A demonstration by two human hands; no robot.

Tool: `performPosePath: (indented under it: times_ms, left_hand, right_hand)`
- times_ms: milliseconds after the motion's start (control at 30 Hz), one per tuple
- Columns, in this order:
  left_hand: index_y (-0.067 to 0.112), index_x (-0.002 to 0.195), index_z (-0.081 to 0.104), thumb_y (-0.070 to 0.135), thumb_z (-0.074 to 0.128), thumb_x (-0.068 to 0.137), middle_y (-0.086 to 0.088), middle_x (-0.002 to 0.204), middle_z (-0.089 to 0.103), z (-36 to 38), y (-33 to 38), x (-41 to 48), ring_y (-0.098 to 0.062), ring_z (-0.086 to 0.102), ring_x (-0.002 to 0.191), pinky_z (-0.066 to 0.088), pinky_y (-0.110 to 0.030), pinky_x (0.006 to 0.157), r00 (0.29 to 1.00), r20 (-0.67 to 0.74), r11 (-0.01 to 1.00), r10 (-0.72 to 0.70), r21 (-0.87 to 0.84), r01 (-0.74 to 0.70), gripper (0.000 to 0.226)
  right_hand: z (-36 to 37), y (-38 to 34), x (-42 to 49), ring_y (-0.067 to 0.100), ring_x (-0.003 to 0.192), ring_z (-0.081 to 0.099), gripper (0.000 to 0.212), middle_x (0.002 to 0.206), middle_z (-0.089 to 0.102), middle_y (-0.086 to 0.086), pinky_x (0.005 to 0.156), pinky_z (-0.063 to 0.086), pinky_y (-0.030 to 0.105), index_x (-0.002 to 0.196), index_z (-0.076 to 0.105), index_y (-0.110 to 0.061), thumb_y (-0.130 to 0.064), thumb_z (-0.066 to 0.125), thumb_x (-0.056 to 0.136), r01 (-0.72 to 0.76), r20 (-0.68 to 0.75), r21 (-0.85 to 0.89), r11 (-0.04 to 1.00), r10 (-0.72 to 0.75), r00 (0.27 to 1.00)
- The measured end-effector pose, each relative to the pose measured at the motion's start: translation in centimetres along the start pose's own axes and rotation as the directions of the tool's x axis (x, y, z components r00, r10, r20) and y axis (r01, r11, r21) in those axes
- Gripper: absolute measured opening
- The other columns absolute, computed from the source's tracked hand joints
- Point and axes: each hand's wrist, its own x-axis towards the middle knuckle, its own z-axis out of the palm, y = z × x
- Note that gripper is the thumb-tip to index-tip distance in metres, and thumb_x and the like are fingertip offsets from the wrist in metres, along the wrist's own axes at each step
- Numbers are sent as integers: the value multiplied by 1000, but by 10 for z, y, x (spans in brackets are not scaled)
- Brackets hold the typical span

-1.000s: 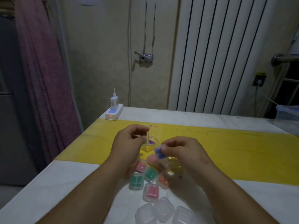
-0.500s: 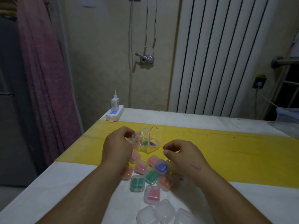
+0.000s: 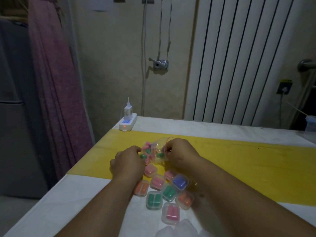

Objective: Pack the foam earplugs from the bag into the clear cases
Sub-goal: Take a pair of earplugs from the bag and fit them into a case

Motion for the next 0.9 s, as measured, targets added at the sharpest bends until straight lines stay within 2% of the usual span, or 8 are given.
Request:
performPosePath:
  times_ms: [233, 367, 500, 567, 633, 700, 800, 900]
  left_hand:
    - [37, 115, 66, 39, 54, 91, 2, 117, 60, -5, 5, -3, -24, 47, 114, 37, -38, 89, 1000, 4, 982, -16, 188, 15, 27]
    - [37, 112, 67, 36, 54, 91, 3, 117, 59, -5, 4, -4, -24, 46, 114, 36, -39, 89, 1000, 1, 987, -8, 160, 8, 24]
    - [37, 106, 68, 35, 55, 90, 4, 115, 59, -5, 4, -5, -24, 46, 113, 36, -39, 89, 1000, -7, 990, -5, 139, 6, 21]
    - [38, 101, 67, 34, 55, 89, 5, 113, 59, -6, 5, -6, -24, 46, 112, 35, -39, 88, 1000, -10, 993, -6, 120, 7, 17]
    - [39, 97, 67, 34, 57, 89, 6, 111, 60, -8, 5, -7, -23, 47, 110, 35, -38, 86, 1000, -17, 995, -3, 99, 5, 14]
    - [39, 96, 68, 34, 57, 88, 7, 110, 61, -8, 6, -8, -23, 48, 109, 34, -38, 85, 1000, -21, 996, 2, 89, 0, 14]
    - [38, 97, 67, 35, 57, 89, 6, 110, 61, -9, 6, -9, -22, 47, 110, 34, -38, 84, 1000, -19, 996, 2, 93, 0, 14]
    - [39, 97, 68, 34, 57, 89, 7, 110, 61, -9, 7, -9, -22, 47, 110, 34, -38, 85, 1000, -18, 996, -2, 85, 4, 14]
  right_hand:
    - [7, -12, 14, 26, 99, 63, 23, 107, 67, 8, 78, 47, 28, 106, 68, -12, -22, 66, 85, 12, 146, -130, 991, 7, 989]
    - [10, -10, 14, 24, 85, 61, 3, 88, 66, 5, 68, 45, 26, 82, 65, -17, -16, 66, 83, 13, 64, -24, 1000, -12, 998]
    - [9, -8, 15, 12, 78, 60, 23, 76, 64, -9, 70, 51, 24, 64, 62, -23, -5, 63, 78, 111, 0, 178, 978, -113, 994]
    - [6, -13, 11, -6, 72, 58, 25, 75, 63, -12, 72, 46, 11, 68, 69, -16, 5, 58, 77, 166, 42, 228, 959, -180, 983]
    - [2, -19, 7, -14, 64, 51, 20, 73, 56, -18, 59, 34, -2, 81, 73, -5, 7, 57, 81, 190, 119, 194, 962, -215, 969]
    - [4, -19, 9, -2, 72, 51, 17, 78, 54, -17, 55, 33, 3, 83, 73, -13, -2, 60, 85, 184, 152, 174, 967, -211, 966]
    - [10, -20, 12, 11, 86, 55, 14, 90, 63, -11, 69, 40, 20, 96, 75, -20, -17, 67, 85, 138, 160, 141, 980, -160, 974]
    - [13, -21, 12, 12, 79, 56, 14, 82, 64, -7, 62, 39, 21, 95, 76, -16, -16, 67, 83, 133, 116, 128, 983, -148, 982]
